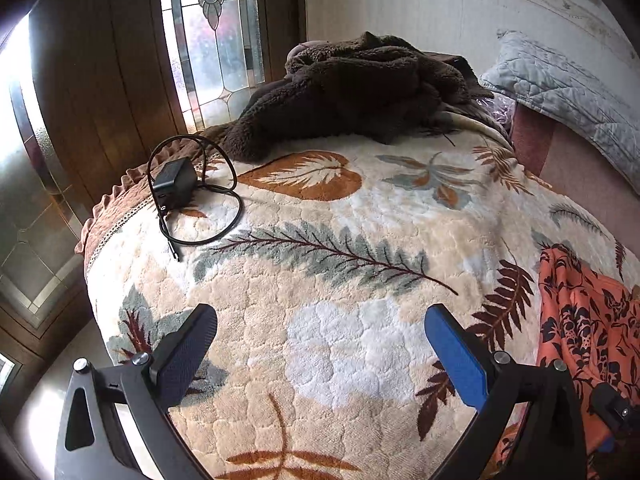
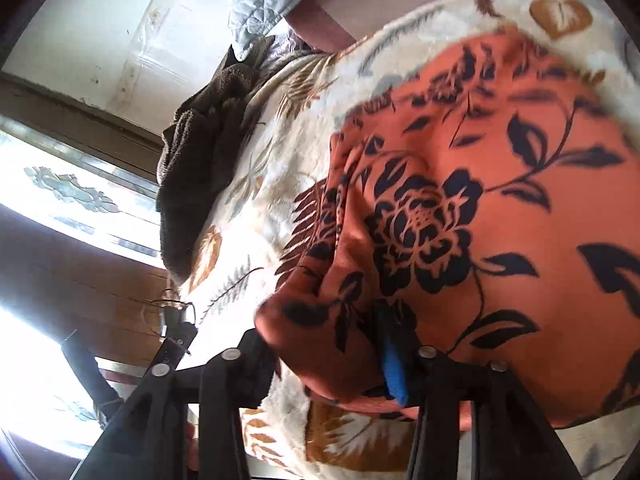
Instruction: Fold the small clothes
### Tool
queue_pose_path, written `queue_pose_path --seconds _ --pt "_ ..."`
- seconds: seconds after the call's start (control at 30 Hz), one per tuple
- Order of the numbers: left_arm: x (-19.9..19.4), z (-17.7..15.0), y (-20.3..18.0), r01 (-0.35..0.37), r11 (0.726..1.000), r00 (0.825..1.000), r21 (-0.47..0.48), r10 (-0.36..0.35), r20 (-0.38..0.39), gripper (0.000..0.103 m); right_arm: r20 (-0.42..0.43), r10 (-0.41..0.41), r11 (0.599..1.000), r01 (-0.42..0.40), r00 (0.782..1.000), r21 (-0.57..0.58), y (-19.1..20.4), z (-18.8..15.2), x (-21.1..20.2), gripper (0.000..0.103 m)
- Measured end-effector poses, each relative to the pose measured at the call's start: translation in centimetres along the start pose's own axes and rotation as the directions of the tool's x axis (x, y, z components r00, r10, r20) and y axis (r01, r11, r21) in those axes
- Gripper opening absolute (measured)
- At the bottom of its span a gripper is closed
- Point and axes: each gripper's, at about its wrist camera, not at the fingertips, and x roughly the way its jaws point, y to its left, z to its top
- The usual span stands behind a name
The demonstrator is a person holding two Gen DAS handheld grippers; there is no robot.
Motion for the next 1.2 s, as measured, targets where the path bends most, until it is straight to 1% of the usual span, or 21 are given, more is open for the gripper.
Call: queue_pose_path --seconds 0.07,0.13,0.2,0.27,0.33,0.37,0.4,0.43,0.5,0.53,0.6,0.63,0.67,0.73,0.83,0.87,0.93,1.0,1.07,1.1,1.2 --pt "-0.6 0.0 -0.6 0.028 1.000 0.999 0.011 -0.028 0.019 0.103 0.020 0.127 0.992 -0.127 0.992 -0.012 -0.4 -0.6 -1.8 0.066" --pt "-1.6 0.1 -1.4 0.090 0.996 0.995 0.021 -0.091 0.048 0.103 0.024 0.221 0.975 -0.221 0.975 -0.022 -1.1 0.2 -4.4 0.067" --pt "-2.9 -0.1 -2.6 0.186 0.981 0.979 0.046 -0.189 0.075 0.103 0.120 0.175 0.983 -0.165 0.977 -0.086 -1.7 0.8 -8.4 0.067" --pt "-3.9 -0.5 -4.4 0.287 0.953 0.953 0.092 -0.294 0.072 0.103 0.199 0.120 0.988 -0.097 0.972 -0.121 -3.3 1.0 -12.1 0.067" --pt "-4.8 -1.2 -6.4 0.347 0.927 0.931 0.145 -0.359 0.071 0.103 0.249 0.016 0.993 0.014 0.968 -0.119 -5.0 0.8 -14.6 0.060" --pt "-5.4 -1.5 -7.4 0.350 0.921 0.927 0.172 -0.367 0.081 0.103 0.259 -0.003 0.993 0.033 0.966 -0.114 -6.0 0.7 -15.5 0.054" --pt "-5.8 -1.9 -8.3 0.344 0.918 0.926 0.198 -0.367 0.093 0.103 0.262 -0.021 0.993 0.051 0.965 -0.107 -7.0 0.6 -16.2 0.040" --pt "-5.9 -2.3 -9.2 0.331 0.917 0.929 0.222 -0.358 0.096 0.103 0.268 -0.050 0.992 0.079 0.962 -0.098 -7.6 0.5 -16.4 0.037" --pt "-5.0 -3.1 -10.9 0.286 0.922 0.949 0.260 -0.310 0.055 0.103 0.268 -0.071 0.991 0.097 0.961 -0.087 -8.9 0.3 -16.3 0.036" --pt "-4.0 -3.7 -11.6 0.256 0.924 0.962 0.284 -0.272 0.017 0.103 0.252 -0.077 0.990 0.104 0.965 -0.094 -9.0 0.2 -15.7 0.035" --pt "-1.1 -5.7 -12.9 0.132 0.919 0.991 0.371 -0.113 -0.074 0.103 0.162 -0.140 0.979 0.161 0.977 -0.123 -9.3 0.0 -12.3 0.034" --pt "0.2 -6.5 -13.0 0.109 0.913 0.991 0.393 -0.067 -0.118 0.103 0.106 -0.194 0.966 0.208 0.975 -0.154 -9.5 -0.5 -10.3 0.035" --pt "0.5 -6.5 -12.3 0.143 0.923 0.986 0.356 -0.100 -0.136 0.103 0.105 -0.236 0.946 0.253 0.966 -0.204 -9.4 -1.1 -9.4 0.035" --pt "-0.1 -5.6 -10.8 0.215 0.928 0.973 0.304 -0.175 -0.152 0.102 0.125 -0.242 0.931 0.266 0.962 -0.250 -8.8 -1.3 -9.9 0.034" --pt "-1.1 -4.3 -9.1 0.275 0.930 0.959 0.245 -0.246 -0.144 0.102 0.092 -0.150 0.963 0.166 0.984 -0.210 -9.0 0.8 -12.0 0.037" --pt "-1.5 -3.6 -8.4 0.309 0.929 0.949 0.203 -0.287 -0.130 0.102 0.122 -0.137 0.966 0.160 0.983 -0.205 -9.0 1.4 -12.9 0.040" --pt "-2.0 -2.1 -7.9 0.369 0.921 0.928 0.125 -0.357 -0.108 0.102 0.178 -0.118 0.972 0.150 0.977 -0.180 -9.6 2.7 -14.3 0.086" --pt "-1.5 -1.0 -8.2 0.420 0.904 0.902 0.075 -0.408 -0.139 0.102 0.179 -0.073 0.986 0.098 0.981 -0.134 -11.0 3.9 -14.7 0.088" --pt "0.0 -0.4 -9.7 0.467 0.882 0.866 0.061 -0.443 -0.232 0.102 0.146 -0.049 0.996 0.059 0.988 -0.062 -12.9 5.1 -14.0 0.088" --pt "1.1 -0.2 -10.5 0.494 0.868 0.836 0.048 -0.459 -0.301 0.102 0.134 -0.031 0.999 0.033 0.990 -0.017 -13.8 5.8 -13.3 0.088" --pt "4.3 -1.0 -12.6 0.553 0.831 0.713 -0.050 -0.504 -0.488 0.102 0.101 0.053 0.993 -0.063 0.993 0.104 -16.7 7.1 -11.1 0.088"
